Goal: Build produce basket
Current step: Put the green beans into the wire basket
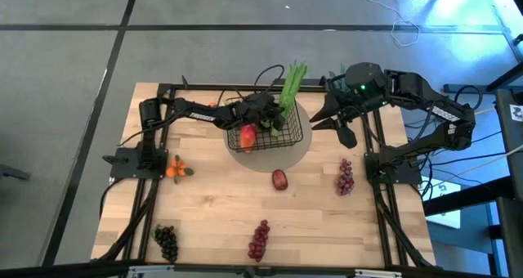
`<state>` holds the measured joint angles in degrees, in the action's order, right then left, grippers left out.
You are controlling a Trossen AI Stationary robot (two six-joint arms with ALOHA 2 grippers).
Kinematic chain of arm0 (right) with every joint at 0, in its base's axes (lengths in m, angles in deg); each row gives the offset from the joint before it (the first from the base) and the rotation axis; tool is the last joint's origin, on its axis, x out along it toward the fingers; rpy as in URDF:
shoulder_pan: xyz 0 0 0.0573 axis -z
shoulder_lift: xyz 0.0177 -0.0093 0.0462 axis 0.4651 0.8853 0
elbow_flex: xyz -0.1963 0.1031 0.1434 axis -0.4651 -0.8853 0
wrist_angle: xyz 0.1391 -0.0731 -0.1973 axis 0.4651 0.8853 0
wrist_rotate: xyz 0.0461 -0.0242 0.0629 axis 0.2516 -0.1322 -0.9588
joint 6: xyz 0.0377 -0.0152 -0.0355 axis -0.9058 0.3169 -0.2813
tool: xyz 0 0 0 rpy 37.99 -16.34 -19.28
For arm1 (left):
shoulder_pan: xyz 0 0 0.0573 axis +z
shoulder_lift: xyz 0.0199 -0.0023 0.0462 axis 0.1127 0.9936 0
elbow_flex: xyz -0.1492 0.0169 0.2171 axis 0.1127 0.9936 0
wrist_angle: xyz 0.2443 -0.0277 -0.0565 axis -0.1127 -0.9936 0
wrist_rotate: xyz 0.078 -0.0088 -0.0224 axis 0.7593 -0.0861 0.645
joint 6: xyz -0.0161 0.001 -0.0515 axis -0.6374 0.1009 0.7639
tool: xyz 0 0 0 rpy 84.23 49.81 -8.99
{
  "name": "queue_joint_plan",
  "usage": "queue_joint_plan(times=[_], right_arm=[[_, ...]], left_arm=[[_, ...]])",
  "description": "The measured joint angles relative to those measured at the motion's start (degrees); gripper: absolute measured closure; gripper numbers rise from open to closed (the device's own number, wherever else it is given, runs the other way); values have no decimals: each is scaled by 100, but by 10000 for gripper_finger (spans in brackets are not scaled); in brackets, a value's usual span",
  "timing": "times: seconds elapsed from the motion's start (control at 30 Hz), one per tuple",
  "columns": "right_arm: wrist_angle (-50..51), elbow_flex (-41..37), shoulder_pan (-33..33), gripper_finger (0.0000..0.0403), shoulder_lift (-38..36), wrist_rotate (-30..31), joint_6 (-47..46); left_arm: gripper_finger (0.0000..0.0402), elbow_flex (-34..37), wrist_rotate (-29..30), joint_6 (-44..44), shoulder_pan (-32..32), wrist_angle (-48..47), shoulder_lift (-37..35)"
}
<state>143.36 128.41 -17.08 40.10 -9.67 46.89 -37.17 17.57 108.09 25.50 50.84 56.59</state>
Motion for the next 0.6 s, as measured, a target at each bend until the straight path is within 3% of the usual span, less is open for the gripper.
queue_joint_plan(times=[0.17,0.3,0.6], right_arm=[[2,0,0,300,0,687,-146],[91,0,2,300,0,1260,-188],[121,0,2,300,0,1318,-196]], left_arm=[[274,0,0,-180,-8,7,0],[275,0,51,-1085,-104,7,0],[275,0,1116,-2177,-412,84,-28]])
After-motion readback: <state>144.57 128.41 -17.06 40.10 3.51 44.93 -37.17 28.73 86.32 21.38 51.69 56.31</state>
